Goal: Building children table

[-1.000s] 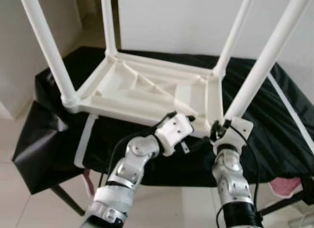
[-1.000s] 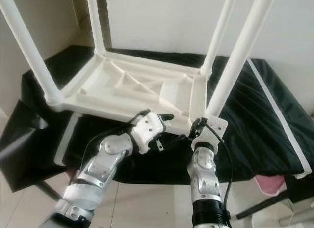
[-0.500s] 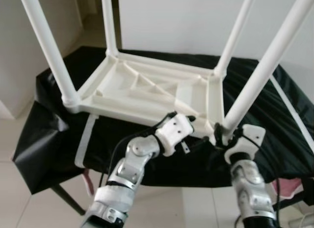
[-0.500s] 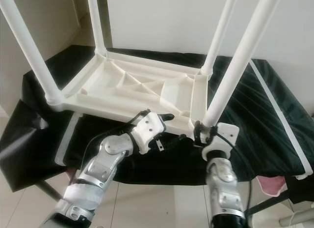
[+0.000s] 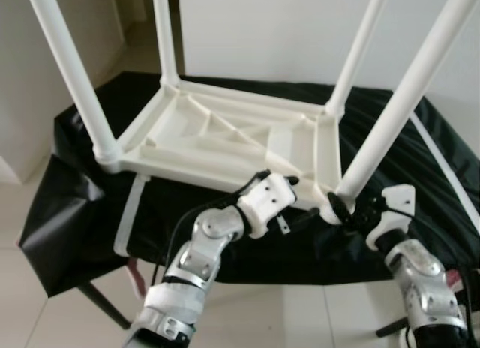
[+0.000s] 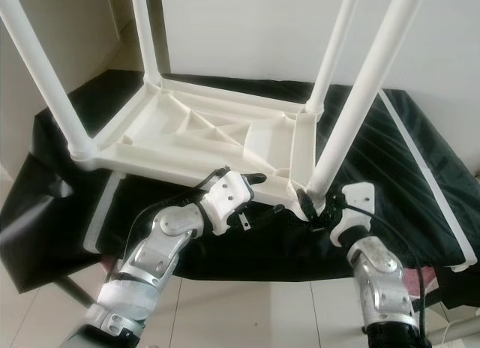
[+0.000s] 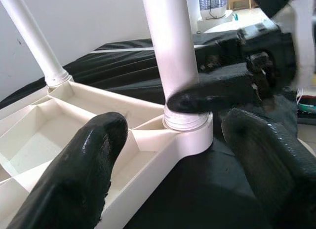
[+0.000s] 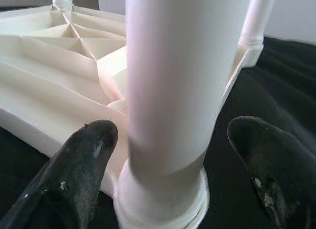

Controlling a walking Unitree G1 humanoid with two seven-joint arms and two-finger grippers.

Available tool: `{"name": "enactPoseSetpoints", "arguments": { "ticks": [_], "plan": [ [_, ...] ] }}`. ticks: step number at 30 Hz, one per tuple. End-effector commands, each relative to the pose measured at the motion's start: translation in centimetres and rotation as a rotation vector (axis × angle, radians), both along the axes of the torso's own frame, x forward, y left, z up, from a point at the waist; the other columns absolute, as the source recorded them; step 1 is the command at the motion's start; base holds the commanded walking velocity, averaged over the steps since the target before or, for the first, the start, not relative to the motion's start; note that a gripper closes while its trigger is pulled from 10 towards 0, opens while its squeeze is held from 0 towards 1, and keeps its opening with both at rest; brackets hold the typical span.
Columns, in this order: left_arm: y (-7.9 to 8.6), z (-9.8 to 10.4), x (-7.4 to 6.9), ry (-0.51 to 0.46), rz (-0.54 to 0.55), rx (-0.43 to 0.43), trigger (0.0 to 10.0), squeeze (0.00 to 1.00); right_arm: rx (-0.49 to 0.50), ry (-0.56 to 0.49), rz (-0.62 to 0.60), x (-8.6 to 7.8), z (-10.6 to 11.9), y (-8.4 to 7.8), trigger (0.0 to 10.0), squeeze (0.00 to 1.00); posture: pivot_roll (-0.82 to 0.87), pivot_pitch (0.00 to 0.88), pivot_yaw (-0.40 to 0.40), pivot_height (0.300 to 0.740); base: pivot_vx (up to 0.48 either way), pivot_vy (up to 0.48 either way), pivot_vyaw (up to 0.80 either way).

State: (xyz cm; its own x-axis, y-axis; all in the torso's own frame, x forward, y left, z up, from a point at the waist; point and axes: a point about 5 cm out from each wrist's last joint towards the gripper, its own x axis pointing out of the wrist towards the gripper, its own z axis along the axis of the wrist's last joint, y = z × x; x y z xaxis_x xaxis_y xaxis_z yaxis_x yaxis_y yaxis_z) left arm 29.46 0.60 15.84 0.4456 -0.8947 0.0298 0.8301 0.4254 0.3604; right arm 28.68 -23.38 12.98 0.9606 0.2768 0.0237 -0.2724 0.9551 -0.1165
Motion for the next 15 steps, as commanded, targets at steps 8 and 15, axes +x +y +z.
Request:
{"name": "enactPoseSetpoints", "arguments": {
  "ticks": [8,15],
  "plan": [
    [0.1,0.0,0.4,-0.011,0.094,-0.013,10.0,0.00,-0.047,0.020,0.086,1.2,0.2,0.2,1.5,0.00,-0.04,0.000,-0.047,0.740,0.000,0.000,0.00],
    [0.3,0.1,0.5,-0.017,0.101,-0.012,10.0,0.00,-0.050,0.074,0.134,1.0,-0.9,0.3,0.0,0.00,-0.03,0.000,-0.050,0.740,0.000,0.000,0.00]
  ]
}}
